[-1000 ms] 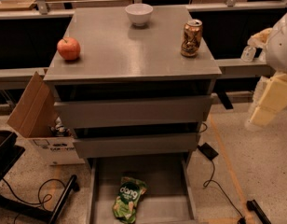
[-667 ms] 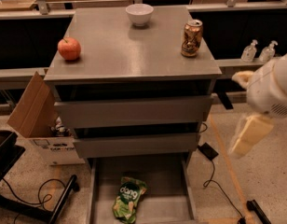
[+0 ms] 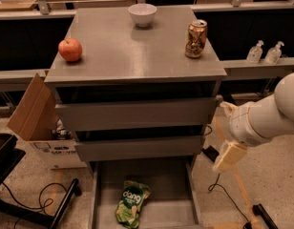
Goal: Pick green rice chip bag from bottom drawer and place on counter
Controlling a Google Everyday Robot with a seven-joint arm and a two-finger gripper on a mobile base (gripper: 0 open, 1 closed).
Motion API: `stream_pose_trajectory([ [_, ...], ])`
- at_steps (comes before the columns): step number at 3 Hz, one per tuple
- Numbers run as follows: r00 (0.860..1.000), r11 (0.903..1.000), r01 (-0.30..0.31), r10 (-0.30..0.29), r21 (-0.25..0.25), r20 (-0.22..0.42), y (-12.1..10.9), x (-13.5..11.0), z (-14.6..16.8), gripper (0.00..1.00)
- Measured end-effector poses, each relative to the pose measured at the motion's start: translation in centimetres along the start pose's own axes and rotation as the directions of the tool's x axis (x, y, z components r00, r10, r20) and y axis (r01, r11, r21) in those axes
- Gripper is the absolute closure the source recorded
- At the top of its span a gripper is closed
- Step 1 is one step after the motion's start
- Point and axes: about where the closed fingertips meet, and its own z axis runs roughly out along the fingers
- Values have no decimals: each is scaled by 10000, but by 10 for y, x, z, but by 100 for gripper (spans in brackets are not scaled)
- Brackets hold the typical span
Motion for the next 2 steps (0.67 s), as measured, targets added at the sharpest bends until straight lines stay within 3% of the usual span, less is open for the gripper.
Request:
stream_pose_trajectory([
  [1, 10000, 10000, 6, -6, -17, -7, 1, 0, 0, 0],
  [2, 9993, 9994, 112, -100, -329, 356, 7, -8, 38, 0],
])
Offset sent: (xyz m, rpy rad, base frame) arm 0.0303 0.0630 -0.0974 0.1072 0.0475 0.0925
